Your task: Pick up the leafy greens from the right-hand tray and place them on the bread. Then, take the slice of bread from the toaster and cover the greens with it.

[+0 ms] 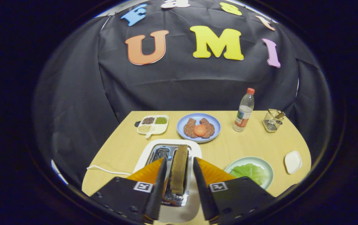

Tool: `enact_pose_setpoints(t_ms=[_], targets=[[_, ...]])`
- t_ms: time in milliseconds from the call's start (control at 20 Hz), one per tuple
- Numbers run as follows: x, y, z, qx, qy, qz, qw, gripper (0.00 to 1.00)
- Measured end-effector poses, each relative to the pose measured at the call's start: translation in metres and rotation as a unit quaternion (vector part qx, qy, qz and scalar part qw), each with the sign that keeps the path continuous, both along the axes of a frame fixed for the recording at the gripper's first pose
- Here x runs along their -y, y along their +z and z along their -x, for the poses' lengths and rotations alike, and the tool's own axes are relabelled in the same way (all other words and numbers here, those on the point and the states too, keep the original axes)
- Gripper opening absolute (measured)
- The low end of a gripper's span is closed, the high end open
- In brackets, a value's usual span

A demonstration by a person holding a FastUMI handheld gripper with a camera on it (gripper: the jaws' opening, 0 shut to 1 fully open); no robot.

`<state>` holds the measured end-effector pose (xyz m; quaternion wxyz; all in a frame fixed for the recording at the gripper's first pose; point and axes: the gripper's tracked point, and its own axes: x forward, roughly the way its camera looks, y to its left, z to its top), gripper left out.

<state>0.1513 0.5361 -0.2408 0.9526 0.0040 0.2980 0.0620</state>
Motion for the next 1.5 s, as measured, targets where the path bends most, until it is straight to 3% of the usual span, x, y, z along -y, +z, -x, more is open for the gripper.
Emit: enact_pose_setpoints(t_ms=[50, 100, 150, 300, 700, 950, 1200, 1500], targets=[[-0.001, -0.002, -0.002, -0.004, -0.003, 0.000, 1.000, 0.32], [0.002, -0.003, -0.003, -0.006, -0.008, 0.002, 1.000, 0.28], [0.001, 0.000, -0.003, -0.010, -0.006, -0.005, 1.000, 0.17], [-0.006, 0.014, 0.002, -0.009, 0.011, -0.032, 0.999, 0.06], [0.020, 0.101, 0.024, 0.028, 0.040, -0.112, 0.993, 0.06], [0.080, 0.129, 0.028, 0.062, 0.027, -0.113, 0.991, 0.06], [0.145, 0.088, 0.016, 0.062, -0.006, -0.079, 0.995, 0.06], [0.163, -0.002, 0.005, -0.003, -0.014, -0.079, 0.997, 0.06]])
